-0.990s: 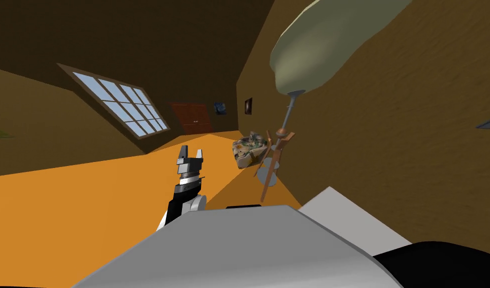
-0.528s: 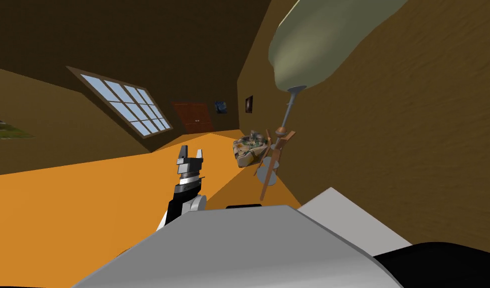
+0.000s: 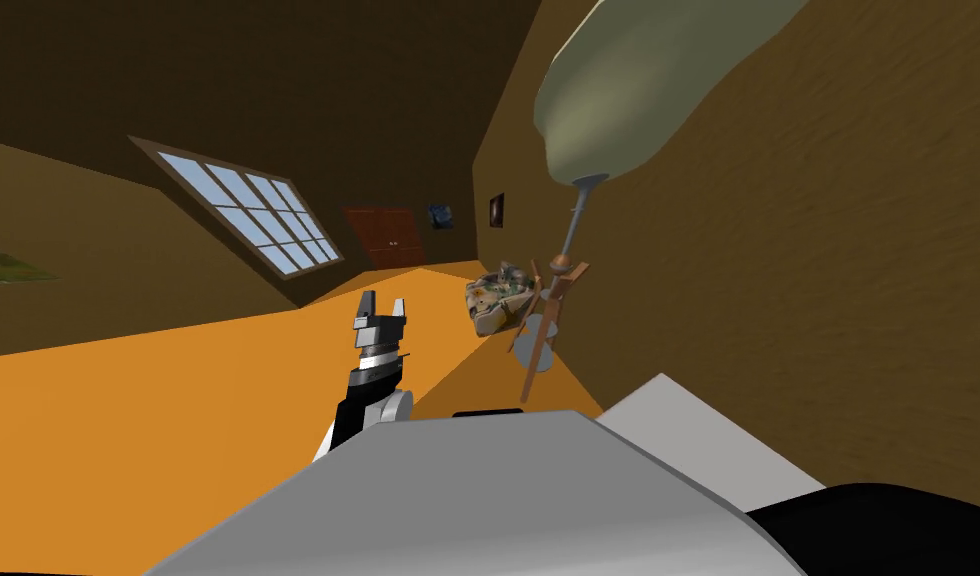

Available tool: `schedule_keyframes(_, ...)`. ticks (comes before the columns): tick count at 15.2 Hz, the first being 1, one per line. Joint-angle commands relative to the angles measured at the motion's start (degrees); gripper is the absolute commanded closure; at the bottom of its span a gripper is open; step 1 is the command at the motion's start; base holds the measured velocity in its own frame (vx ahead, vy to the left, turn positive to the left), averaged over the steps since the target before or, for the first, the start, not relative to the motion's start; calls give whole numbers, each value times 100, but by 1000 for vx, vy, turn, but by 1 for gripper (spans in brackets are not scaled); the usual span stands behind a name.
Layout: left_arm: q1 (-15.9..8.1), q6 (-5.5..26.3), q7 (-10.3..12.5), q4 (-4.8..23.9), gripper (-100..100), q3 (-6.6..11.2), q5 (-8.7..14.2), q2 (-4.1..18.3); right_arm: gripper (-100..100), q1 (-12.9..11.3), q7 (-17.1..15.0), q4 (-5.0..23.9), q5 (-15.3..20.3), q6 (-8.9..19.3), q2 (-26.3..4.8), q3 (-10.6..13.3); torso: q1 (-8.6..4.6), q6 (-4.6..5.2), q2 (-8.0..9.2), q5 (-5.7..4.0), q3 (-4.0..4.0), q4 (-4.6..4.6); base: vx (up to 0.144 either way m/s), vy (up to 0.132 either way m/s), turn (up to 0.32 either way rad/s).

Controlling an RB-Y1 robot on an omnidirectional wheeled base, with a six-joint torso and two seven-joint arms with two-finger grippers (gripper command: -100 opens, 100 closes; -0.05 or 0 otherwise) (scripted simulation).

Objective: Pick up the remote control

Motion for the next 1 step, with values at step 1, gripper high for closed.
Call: schedule_keyframes(1,0,0,0,0,0,0,0,0,100,0,0,0,0,0,0,0,0,0,0,0,0,0,37,31,-29)
